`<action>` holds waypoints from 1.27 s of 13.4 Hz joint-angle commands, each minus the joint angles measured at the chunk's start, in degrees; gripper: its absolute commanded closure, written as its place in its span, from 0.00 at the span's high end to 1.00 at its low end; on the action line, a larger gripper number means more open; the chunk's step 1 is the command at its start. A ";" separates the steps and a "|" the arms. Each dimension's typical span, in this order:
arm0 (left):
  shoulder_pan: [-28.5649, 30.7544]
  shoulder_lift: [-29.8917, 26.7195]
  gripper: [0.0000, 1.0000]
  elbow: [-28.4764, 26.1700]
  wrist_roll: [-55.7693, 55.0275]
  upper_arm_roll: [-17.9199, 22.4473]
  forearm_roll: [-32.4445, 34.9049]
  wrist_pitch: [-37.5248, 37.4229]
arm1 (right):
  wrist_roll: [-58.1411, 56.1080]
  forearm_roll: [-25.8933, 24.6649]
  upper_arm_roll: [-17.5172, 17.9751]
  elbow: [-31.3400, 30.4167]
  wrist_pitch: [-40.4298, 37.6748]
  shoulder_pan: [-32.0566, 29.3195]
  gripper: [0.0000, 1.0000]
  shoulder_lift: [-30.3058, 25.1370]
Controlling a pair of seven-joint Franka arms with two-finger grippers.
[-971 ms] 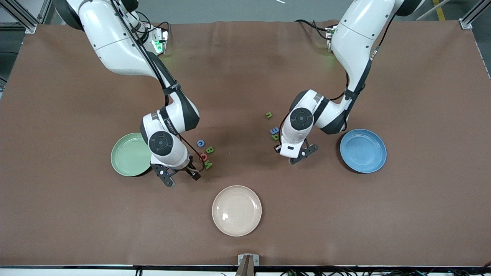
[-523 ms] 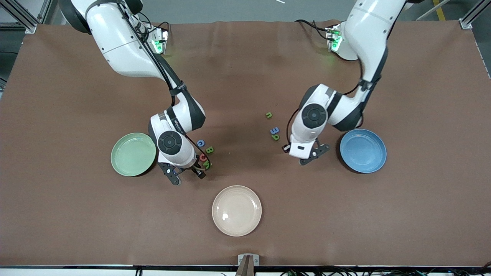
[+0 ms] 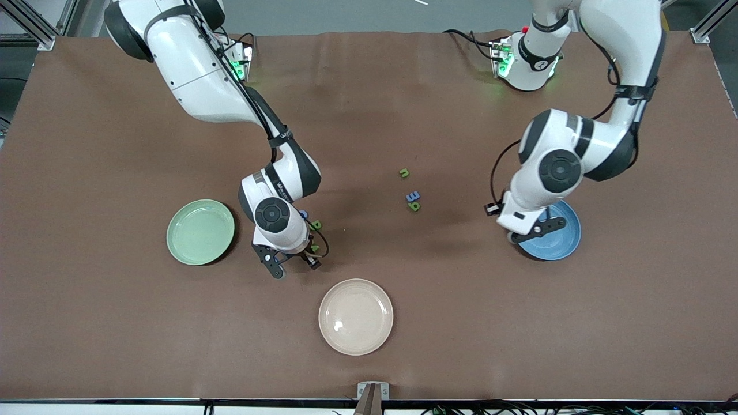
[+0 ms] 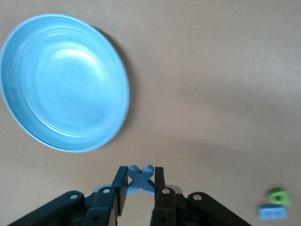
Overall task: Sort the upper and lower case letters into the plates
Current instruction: 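Drop the x into the blue plate while the right gripper grasps the N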
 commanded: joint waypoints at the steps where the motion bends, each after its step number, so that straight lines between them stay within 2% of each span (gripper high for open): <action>1: 3.14 -2.74 0.17 -6.35 6.27 -0.43 0.92 4.09 | 1.24 -0.53 -0.32 1.04 0.07 0.69 0.78 0.46; 3: 4.99 -2.75 0.17 -8.29 10.49 -0.17 1.09 6.47 | 1.24 -0.44 -0.32 1.04 0.42 0.87 0.78 0.63; 6: 8.68 -2.66 0.17 -10.40 13.14 -0.52 8.20 8.14 | 1.24 -0.27 -0.32 1.04 0.68 0.96 0.76 0.72; 12: 13.43 -0.64 0.17 -14.80 19.29 -0.43 9.88 18.51 | 2.04 -0.18 -0.32 1.04 2.79 1.48 0.72 1.34; 15: 15.46 0.94 0.17 -15.24 22.10 -0.43 9.97 21.94 | 2.04 -0.09 -0.32 1.04 2.70 1.48 0.66 1.34; 17: 16.77 1.99 0.17 -15.33 24.12 -0.43 9.97 23.52 | 1.95 0.00 -0.32 1.04 2.62 1.66 0.57 1.25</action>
